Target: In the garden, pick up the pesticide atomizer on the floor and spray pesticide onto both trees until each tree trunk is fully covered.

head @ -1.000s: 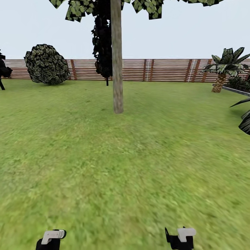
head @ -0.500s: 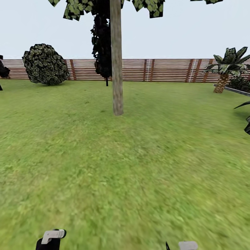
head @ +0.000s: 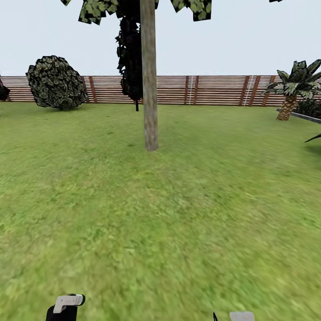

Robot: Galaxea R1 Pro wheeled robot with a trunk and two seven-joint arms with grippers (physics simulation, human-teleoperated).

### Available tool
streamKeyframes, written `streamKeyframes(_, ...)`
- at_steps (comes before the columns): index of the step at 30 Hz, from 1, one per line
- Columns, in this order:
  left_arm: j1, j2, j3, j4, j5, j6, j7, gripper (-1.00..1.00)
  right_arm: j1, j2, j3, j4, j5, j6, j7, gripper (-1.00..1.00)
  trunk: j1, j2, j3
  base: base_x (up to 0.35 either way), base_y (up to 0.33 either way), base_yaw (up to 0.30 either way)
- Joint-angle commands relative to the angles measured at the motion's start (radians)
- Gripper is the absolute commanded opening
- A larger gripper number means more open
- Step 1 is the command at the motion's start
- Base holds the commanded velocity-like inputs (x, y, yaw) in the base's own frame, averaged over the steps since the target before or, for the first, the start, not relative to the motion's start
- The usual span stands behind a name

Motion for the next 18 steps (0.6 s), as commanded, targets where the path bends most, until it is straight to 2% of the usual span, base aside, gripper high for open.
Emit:
streamKeyframes(1,-0.001,0.000,0.009,0.001,-0.009,-0.004,-0.005,-1.00,0.000,0.000,0.000,0.001,0.006,-0.002,-0.005,1.00,0.000,0.000,-0.001,0.339,0.000,0.000)
streamKeyframes(18,-0.001,-0.001,0.009,0.001,-0.009,-0.004,-0.005,-1.00,0.000,0.000,0.000,0.001,0.006,-0.002,-0.005,1.00,0.000,0.000,-0.001,0.339,0.000,0.000)
